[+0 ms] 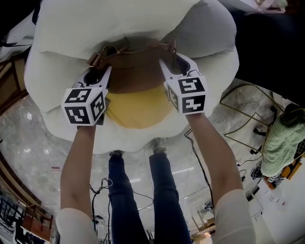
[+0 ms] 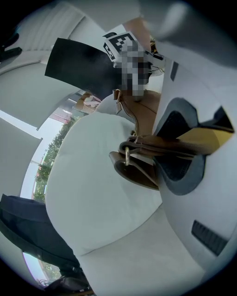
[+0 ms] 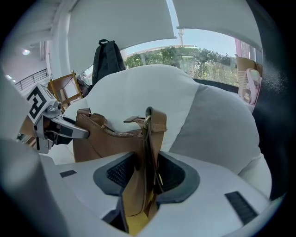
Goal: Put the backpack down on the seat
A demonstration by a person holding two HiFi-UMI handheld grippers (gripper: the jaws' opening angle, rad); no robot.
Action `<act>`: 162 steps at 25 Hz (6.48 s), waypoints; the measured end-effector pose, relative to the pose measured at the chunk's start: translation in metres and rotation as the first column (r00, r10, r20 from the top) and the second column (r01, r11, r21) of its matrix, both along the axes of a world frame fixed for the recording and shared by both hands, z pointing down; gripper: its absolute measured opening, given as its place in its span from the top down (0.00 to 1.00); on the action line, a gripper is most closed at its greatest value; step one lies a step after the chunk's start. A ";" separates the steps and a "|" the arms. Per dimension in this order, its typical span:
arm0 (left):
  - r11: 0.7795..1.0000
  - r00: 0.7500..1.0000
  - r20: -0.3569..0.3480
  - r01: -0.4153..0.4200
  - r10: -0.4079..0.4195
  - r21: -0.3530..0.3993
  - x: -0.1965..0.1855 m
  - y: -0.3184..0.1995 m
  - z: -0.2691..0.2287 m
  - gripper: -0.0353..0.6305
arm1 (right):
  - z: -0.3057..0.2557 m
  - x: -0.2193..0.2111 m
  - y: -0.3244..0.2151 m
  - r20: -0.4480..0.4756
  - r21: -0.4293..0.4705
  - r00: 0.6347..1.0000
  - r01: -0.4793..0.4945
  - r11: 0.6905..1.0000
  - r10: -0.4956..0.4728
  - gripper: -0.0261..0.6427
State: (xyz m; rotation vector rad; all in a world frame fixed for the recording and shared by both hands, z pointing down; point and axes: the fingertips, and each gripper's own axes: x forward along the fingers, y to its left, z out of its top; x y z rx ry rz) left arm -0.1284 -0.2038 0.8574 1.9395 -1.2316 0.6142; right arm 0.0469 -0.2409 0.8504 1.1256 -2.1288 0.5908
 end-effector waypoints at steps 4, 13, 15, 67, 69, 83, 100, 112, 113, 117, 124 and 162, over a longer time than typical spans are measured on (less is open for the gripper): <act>1.000 1.000 0.007 -0.001 0.001 -0.008 0.002 -0.010 0.005 0.79 | 0.005 0.003 -0.007 0.004 -0.008 1.000 -0.022 1.000 0.022 0.70; 0.999 1.000 0.023 0.019 -0.018 -0.039 0.000 -0.032 0.014 0.79 | 0.019 0.001 -0.027 -0.033 -0.031 0.998 -0.050 0.998 0.049 0.70; 0.999 1.000 0.021 0.023 -0.022 -0.048 0.001 -0.035 0.015 0.79 | 0.021 0.002 -0.030 -0.038 -0.035 0.997 -0.063 0.997 0.061 0.70; 0.993 0.996 0.031 0.082 -0.085 0.084 -0.010 0.011 -0.104 0.90 | -0.100 0.012 0.013 0.083 0.013 0.982 -0.170 0.985 0.168 0.92; 0.993 0.996 0.026 0.077 -0.080 0.090 -0.007 0.014 -0.112 0.90 | -0.109 0.009 0.017 0.088 0.014 0.984 -0.158 0.987 0.157 0.92; 0.992 0.999 0.005 0.047 -0.048 0.116 0.005 0.033 -0.170 0.90 | -0.171 0.005 0.035 0.154 0.016 0.976 -0.156 0.988 0.152 0.92; 0.987 1.000 0.011 -0.012 0.010 0.161 0.016 0.093 -0.282 0.90 | -0.289 0.016 0.093 0.211 0.050 0.965 -0.170 0.984 0.156 0.92; 0.959 0.998 -0.006 -0.066 0.070 0.277 0.022 0.131 -0.426 0.90 | -0.415 0.021 0.154 0.261 0.123 0.955 -0.175 0.977 0.139 0.92; 0.957 0.997 -0.009 -0.072 0.078 0.280 0.026 0.135 -0.435 0.90 | -0.426 0.022 0.158 0.261 0.137 0.955 -0.179 0.974 0.139 0.92; 0.953 0.995 -0.023 -0.082 0.093 0.292 0.038 0.148 -0.469 0.90 | -0.461 0.017 0.172 0.288 0.153 0.947 -0.192 0.969 0.142 0.92; 0.944 0.992 -0.062 -0.084 0.110 0.319 0.050 0.176 -0.521 0.90 | -0.504 0.014 0.202 0.317 0.165 0.939 -0.194 0.967 0.134 0.92; 0.882 0.997 -0.058 -0.018 0.052 0.470 0.037 0.233 -0.617 0.90 | -0.620 0.019 0.243 0.349 0.346 0.936 -0.182 0.920 0.054 0.92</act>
